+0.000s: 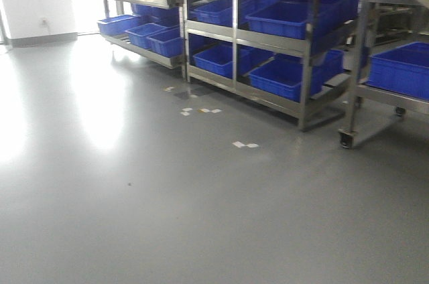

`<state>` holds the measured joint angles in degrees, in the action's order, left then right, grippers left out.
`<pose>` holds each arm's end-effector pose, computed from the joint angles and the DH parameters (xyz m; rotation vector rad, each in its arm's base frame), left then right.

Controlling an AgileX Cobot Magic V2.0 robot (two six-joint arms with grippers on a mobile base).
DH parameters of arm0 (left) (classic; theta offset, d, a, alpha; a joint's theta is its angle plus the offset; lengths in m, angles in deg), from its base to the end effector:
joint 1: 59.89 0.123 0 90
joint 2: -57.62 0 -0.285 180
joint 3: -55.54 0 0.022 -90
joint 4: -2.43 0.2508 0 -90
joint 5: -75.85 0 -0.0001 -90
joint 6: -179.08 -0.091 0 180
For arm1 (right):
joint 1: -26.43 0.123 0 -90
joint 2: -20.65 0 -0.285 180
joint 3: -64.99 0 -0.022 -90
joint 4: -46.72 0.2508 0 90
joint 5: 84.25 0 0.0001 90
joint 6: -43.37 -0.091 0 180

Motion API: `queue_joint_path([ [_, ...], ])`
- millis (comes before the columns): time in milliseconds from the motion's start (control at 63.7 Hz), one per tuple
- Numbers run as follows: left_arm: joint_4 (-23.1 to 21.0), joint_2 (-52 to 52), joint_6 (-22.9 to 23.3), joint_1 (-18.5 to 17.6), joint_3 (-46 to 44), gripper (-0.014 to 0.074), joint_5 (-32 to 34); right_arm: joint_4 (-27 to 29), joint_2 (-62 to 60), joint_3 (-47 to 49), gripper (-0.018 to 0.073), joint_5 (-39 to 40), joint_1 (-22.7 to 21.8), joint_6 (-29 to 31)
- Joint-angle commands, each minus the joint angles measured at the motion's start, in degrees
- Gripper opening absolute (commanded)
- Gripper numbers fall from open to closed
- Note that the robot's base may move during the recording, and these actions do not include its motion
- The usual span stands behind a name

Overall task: Move white bin to right shelf second layer
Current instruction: 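Drive the base across the floor toward the window shelves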

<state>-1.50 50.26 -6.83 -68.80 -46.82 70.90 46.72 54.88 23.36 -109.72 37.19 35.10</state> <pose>0.0555 -0.0093 0.2033 0.1539 1.5630 -0.0995 0.0898 0.0171 0.3479 -0.0386 1.7744 0.2404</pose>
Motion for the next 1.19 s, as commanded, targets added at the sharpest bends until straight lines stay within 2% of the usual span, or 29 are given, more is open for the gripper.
queue_joint_path([
  [0,-0.3,0.8,0.2,-0.3,2.1,0.0085,4.9,0.0,0.2,1.7,0.0055,5.7,-0.3,0.2],
  [1177,-0.3,0.8,0.2,-0.2,2.1,0.0085,4.9,0.0,0.2,1.7,0.0055,5.8,-0.3,0.2],
])
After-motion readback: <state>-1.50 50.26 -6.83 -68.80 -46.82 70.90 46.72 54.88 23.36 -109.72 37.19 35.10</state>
